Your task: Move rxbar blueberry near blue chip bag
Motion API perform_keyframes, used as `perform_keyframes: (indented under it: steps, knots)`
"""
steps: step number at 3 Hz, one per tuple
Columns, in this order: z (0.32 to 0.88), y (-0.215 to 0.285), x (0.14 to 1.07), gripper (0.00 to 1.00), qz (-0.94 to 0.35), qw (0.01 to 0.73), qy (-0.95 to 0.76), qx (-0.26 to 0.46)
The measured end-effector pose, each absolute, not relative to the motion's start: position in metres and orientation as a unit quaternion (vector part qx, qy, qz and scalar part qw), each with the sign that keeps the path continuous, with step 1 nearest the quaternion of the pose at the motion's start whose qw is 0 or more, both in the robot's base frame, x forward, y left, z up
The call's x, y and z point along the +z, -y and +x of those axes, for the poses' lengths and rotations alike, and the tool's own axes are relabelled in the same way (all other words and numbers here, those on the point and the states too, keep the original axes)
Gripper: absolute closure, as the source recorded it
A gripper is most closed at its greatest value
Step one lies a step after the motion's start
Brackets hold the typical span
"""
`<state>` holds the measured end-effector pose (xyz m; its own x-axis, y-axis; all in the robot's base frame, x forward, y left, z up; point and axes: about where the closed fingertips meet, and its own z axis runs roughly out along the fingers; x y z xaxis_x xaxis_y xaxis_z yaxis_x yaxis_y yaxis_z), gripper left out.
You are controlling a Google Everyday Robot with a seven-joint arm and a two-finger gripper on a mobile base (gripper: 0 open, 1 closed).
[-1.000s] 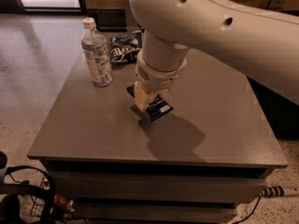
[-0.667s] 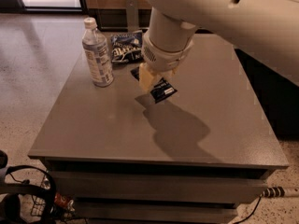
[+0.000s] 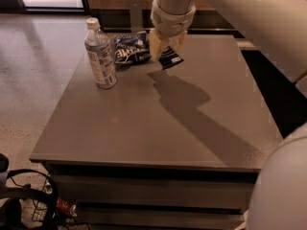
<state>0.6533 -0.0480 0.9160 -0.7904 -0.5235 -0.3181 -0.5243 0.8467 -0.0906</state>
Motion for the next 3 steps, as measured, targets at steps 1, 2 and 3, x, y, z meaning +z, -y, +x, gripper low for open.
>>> perform_keyframes:
  steps: [1, 2, 3]
  knots:
    - [0.693, 0.058, 0.906, 1.0, -0.248, 0.158, -0.955, 0.034]
    - [0.717, 0.071, 0.895, 1.0, -0.216, 0.159, -0.961, 0.072]
    - [0.734, 0.081, 0.882, 1.0, -0.188, 0.152, -0.966, 0.092]
